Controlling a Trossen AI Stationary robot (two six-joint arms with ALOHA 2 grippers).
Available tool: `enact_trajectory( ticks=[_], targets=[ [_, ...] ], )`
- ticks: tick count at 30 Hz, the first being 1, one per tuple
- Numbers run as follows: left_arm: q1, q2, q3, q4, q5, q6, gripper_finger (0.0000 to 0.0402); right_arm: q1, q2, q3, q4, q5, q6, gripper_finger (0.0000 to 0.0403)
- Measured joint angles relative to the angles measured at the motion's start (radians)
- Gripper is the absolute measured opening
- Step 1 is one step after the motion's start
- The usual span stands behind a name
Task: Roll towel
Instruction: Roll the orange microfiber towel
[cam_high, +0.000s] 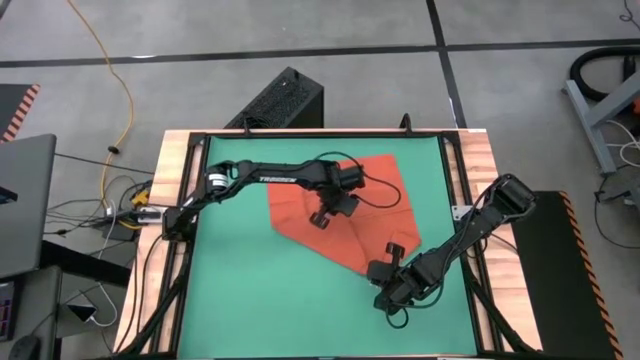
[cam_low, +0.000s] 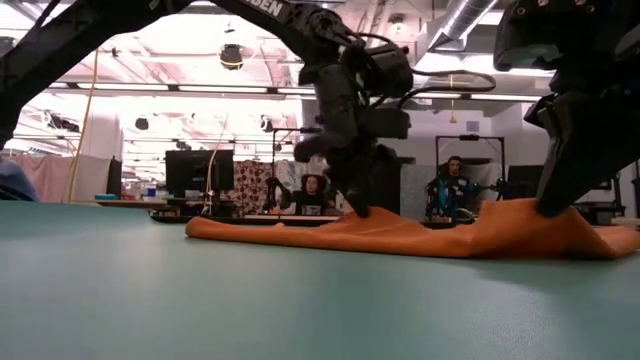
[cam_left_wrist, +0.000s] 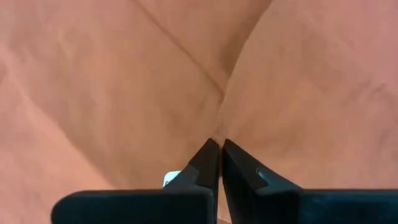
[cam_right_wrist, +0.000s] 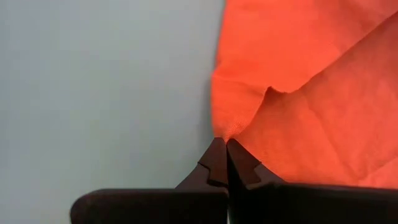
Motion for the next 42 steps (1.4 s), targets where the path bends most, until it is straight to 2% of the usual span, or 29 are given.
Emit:
enact_trajectory(
  ticks=[3, 9, 15, 23, 28, 33, 36, 42],
  targets=[
    [-0.022, -0.001, 0.059, -0.149, -0.017, -0.11, 0.0, 0.0, 0.0, 0.0, 0.005, 0.0, 0.0, 0.0004],
    [-0.112, -0.008, 0.1, -0.447, 0.035, -0.317, 0.0, 0.0, 0.0, 0.0, 0.008, 0.0, -0.01, 0.0004],
    [-0.282, -0.013, 0.101, -0.581, -0.003, -0.444, 0.0, 0.006, 0.0, 0.0, 0.022, -0.004, -0.061, 0.0004],
    [-0.494, -0.047, 0.101, -0.624, -0.016, -0.648, 0.0, 0.006, 0.0, 0.0, 0.026, -0.029, -0.143, 0.0004],
    [-0.598, -0.085, 0.101, -0.621, -0.156, -0.838, 0.0, 0.006, -0.001, 0.0, 0.063, -0.039, -0.213, 0.0016],
    [-0.672, -0.1, 0.101, -0.621, -0.275, -0.963, 0.0, 0.02, -0.001, 0.026, 0.066, -0.051, -0.267, 0.0055],
    [-0.703, -0.099, 0.101, -0.621, -0.33, -0.997, 0.0, 0.041, -0.001, 0.078, 0.022, -0.043, -0.298, 0.0087],
    [-0.73, -0.099, 0.101, -0.689, -0.449, -0.993, 0.0, 0.093, -0.003, 0.174, -0.113, 0.078, -0.221, 0.0151]
  ],
)
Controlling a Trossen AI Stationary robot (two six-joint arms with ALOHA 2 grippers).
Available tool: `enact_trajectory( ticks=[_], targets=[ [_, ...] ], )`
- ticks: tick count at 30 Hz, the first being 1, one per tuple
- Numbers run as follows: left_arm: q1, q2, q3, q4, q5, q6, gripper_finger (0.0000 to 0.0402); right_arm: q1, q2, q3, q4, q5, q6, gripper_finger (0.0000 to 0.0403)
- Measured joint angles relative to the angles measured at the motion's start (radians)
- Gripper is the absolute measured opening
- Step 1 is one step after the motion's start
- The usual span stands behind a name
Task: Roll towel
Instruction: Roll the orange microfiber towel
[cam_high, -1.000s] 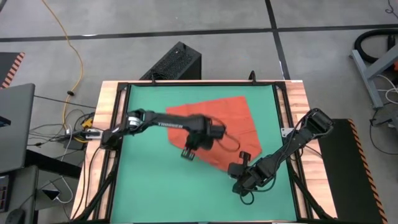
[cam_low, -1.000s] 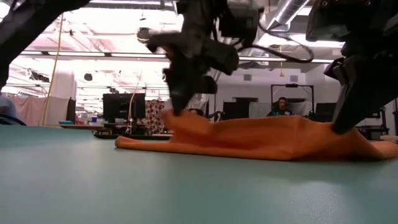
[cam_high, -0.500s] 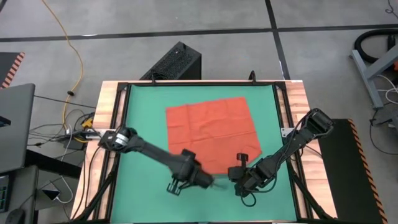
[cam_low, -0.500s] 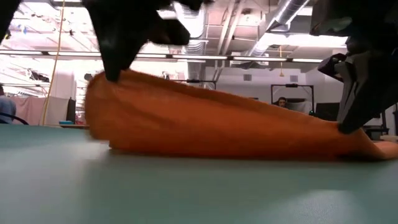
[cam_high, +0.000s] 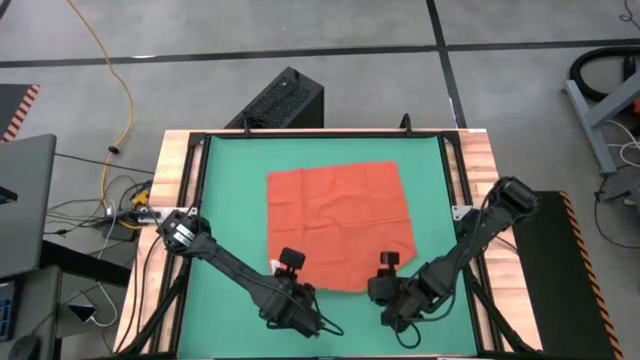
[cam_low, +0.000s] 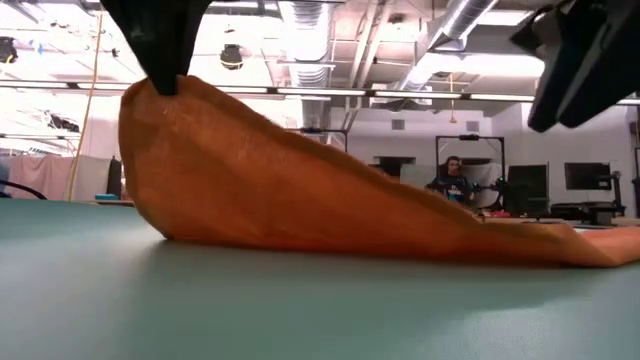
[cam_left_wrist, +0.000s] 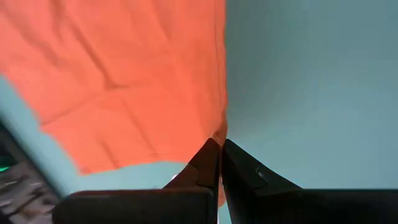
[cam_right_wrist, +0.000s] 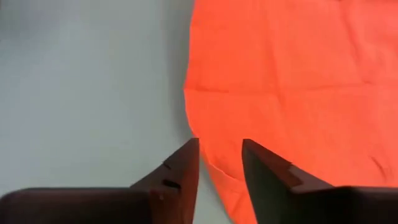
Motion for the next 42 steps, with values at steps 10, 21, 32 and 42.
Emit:
enact_trajectory(
  ticks=[10, 21, 32, 42],
  targets=[
    [0.016, -0.055, 0.0, -0.021, -0.006, 0.015, 0.0, 0.111, -0.003, -0.03, -0.287, 0.155, 0.192, 0.0175],
    [-0.033, -0.053, -0.016, 0.015, -0.029, -0.062, 0.0, -0.183, -0.116, -0.16, -0.335, -0.177, -0.111, 0.0167],
    [-0.035, -0.055, -0.016, 0.022, -0.099, -0.066, 0.0, -0.371, -0.459, -0.437, -0.038, -0.314, -0.088, 0.0171],
    [-0.028, -0.055, -0.016, 0.023, -0.131, -0.082, 0.0, -0.384, -0.337, -0.476, 0.024, -0.343, -0.1, 0.0171]
  ],
)
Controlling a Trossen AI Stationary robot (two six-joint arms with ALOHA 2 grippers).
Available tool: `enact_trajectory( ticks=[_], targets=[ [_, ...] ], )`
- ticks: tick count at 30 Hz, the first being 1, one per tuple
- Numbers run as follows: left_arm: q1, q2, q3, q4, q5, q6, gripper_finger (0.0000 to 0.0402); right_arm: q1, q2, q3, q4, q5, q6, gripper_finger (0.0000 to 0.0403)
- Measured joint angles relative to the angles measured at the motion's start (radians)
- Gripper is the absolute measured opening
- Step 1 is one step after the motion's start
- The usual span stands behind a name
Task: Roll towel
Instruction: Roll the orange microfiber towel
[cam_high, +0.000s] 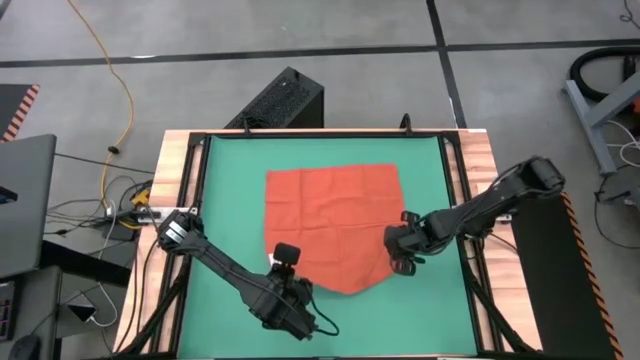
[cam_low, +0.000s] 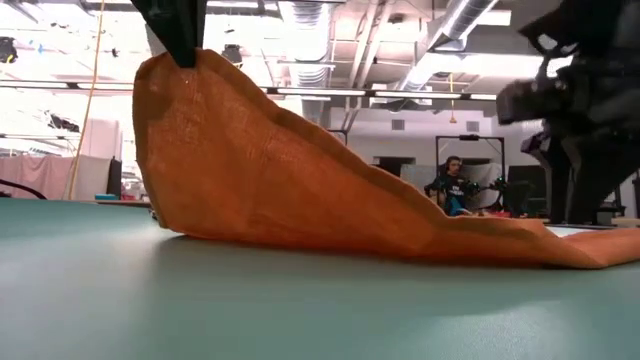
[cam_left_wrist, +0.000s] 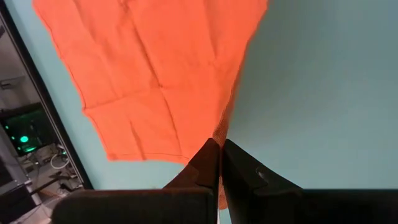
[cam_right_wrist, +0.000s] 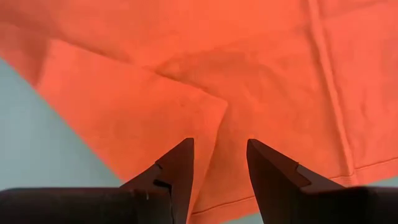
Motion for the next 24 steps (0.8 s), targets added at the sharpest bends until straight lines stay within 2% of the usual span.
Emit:
enact_trajectory(
  ticks=[5, 12, 16, 21, 24],
  targets=[
    [0.0, 0.0, 0.0, 0.0, -0.001, -0.003, 0.0, 0.0, 0.06, 0.0, 0.033, -0.057, -0.011, 0.0172],
    [0.0, 0.0, 0.0, 0.0, -0.003, -0.011, 0.0, -0.001, 0.065, 0.0, 0.06, -0.151, -0.012, 0.0171],
    [0.0, 0.0, 0.0, 0.0, -0.005, -0.018, 0.0, 0.0, 0.061, 0.0, 0.068, -0.153, -0.012, 0.0163],
    [0.0, 0.0, 0.0, 0.001, -0.005, -0.019, 0.0, -0.001, 0.063, 0.0, 0.09, -0.152, -0.015, 0.0134],
    [0.0, 0.0, 0.0, 0.001, -0.005, -0.019, 0.0, -0.001, 0.063, 0.0, 0.091, -0.152, -0.015, 0.0091]
  ],
)
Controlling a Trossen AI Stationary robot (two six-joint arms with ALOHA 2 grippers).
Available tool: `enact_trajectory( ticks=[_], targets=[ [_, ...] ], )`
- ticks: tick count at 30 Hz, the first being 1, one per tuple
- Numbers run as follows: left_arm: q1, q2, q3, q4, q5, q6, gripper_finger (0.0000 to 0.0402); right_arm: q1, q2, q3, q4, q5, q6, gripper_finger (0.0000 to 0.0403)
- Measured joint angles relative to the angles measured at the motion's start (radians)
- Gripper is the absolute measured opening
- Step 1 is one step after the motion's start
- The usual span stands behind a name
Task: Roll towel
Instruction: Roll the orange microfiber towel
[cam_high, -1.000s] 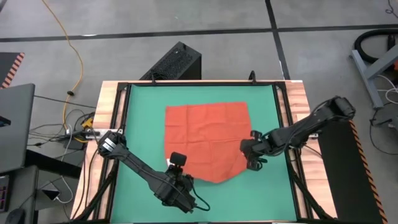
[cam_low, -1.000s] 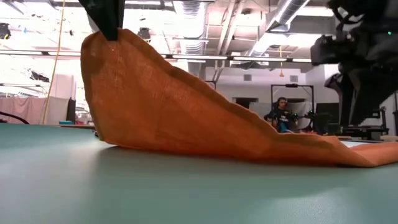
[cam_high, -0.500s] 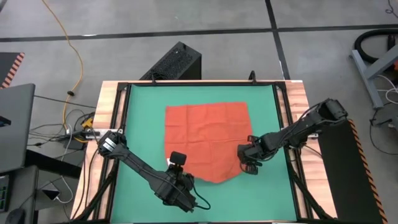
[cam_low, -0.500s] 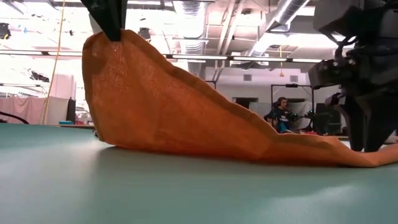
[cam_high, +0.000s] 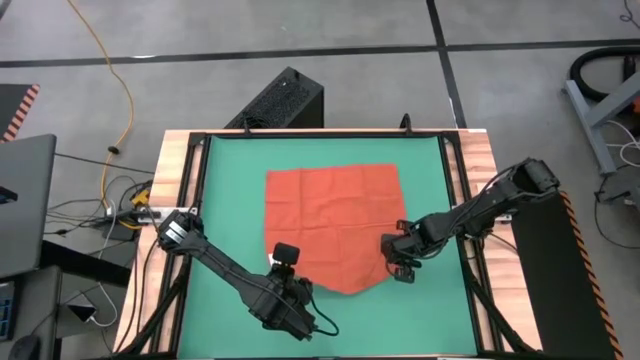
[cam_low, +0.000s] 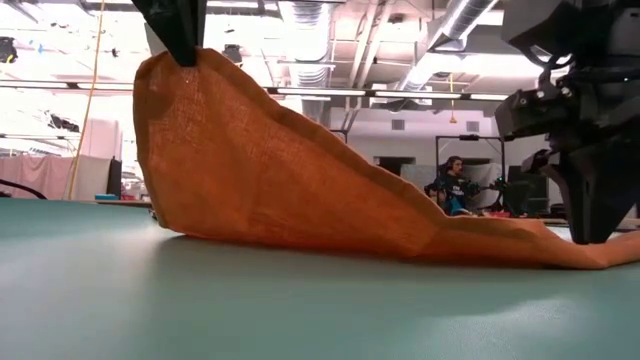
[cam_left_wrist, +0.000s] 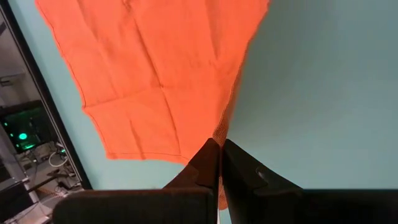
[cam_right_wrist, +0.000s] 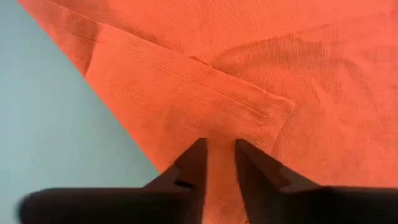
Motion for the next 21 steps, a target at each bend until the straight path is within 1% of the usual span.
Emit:
enact_trajectory(
  ticks=[3, 5, 8, 11, 17, 19, 21],
  targets=[
    [-0.002, 0.0, 0.0, 0.0, -0.012, -0.001, 0.0, 0.006, 0.0, 0.0, 0.008, 0.004, -0.006, 0.0028],
    [-0.005, 0.0, 0.0, 0.0, -0.02, -0.01, 0.0, 0.016, -0.006, 0.0, 0.029, 0.007, -0.013, 0.0012],
    [-0.012, 0.0, 0.0, -0.001, -0.021, -0.028, 0.0, 0.039, -0.021, 0.011, 0.038, 0.01, -0.001, 0.0012],
    [-0.017, 0.0, 0.0, -0.001, -0.02, -0.043, 0.0, 0.081, -0.039, 0.043, 0.038, 0.037, 0.023, 0.0006],
    [-0.031, 0.0, 0.0, -0.002, -0.021, -0.095, 0.0, 0.203, -0.047, 0.095, 0.046, 0.128, 0.121, 0.0005],
    [-0.037, 0.0, 0.0, -0.002, -0.023, -0.11, 0.0, 0.233, -0.047, 0.094, 0.038, 0.181, 0.132, 0.0013],
    [-0.041, 0.0, 0.0, -0.003, -0.025, -0.114, 0.0, 0.24, -0.047, 0.092, -0.009, 0.268, 0.161, 0.003]
  ],
)
